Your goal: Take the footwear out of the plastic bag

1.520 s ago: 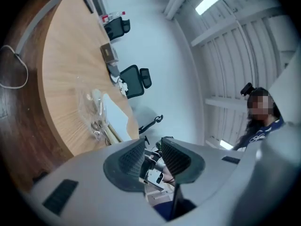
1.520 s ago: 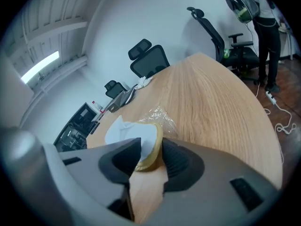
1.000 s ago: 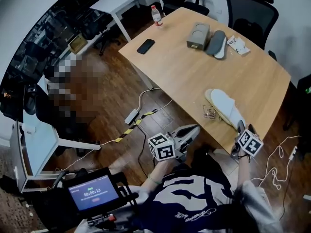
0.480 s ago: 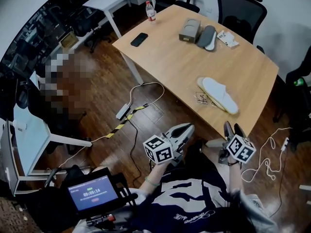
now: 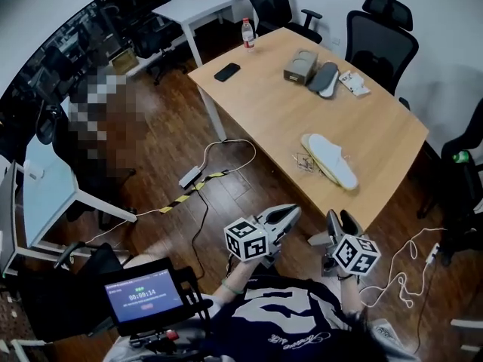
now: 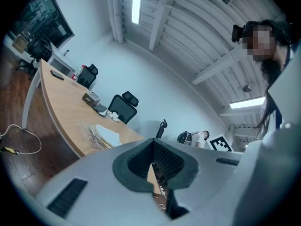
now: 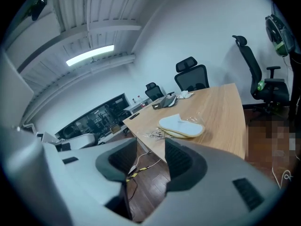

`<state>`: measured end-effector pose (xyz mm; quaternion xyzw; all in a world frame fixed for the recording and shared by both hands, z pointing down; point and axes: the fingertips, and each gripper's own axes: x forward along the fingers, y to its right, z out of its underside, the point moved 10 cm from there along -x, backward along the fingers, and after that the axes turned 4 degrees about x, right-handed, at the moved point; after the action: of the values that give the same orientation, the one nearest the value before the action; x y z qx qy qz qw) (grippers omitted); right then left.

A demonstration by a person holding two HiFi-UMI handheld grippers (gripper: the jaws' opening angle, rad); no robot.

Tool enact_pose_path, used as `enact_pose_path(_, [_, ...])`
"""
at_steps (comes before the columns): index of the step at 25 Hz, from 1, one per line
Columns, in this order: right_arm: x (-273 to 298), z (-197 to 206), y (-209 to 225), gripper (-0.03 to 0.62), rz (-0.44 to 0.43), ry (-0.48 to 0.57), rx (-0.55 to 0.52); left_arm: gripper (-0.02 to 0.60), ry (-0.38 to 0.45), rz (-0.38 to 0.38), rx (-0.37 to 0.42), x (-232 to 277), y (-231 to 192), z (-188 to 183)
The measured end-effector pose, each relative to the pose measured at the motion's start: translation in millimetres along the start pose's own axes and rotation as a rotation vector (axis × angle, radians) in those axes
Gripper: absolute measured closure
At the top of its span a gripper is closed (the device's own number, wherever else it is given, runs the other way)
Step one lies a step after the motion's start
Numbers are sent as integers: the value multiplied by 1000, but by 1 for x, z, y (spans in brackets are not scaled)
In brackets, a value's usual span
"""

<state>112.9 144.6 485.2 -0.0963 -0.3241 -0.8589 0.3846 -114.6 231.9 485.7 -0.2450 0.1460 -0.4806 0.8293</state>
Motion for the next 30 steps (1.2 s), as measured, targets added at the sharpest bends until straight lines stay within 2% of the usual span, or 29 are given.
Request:
enact_pose_path(2, [-12, 2, 7, 453, -32, -25, -19, 578, 17, -30, 2, 8, 13, 5])
enact_pose_path(5, [-39, 6, 22, 482, -79, -66, -43, 578, 40, -62, 5, 23, 41, 19])
enact_pose_path(8, [-67, 10, 39, 579, -107, -99, -66, 578, 38, -90, 20, 37, 71, 39])
enact_pose_path(11, [-87, 15, 58, 604, -147, -143, -75, 578, 22, -129, 21, 47, 98, 60])
enact_pose_path(15, [-114, 22, 78, 606, -218, -182, -66, 578, 22, -183, -8, 47, 132, 93])
enact_pose_path(20, [-142, 31, 88, 606, -261, -203, -116, 577, 0, -213, -5, 46, 168, 125])
enact_pose_path(30, [-158, 49, 80, 606, -373, -269, -156, 577, 7, -273, -7, 34, 196, 147])
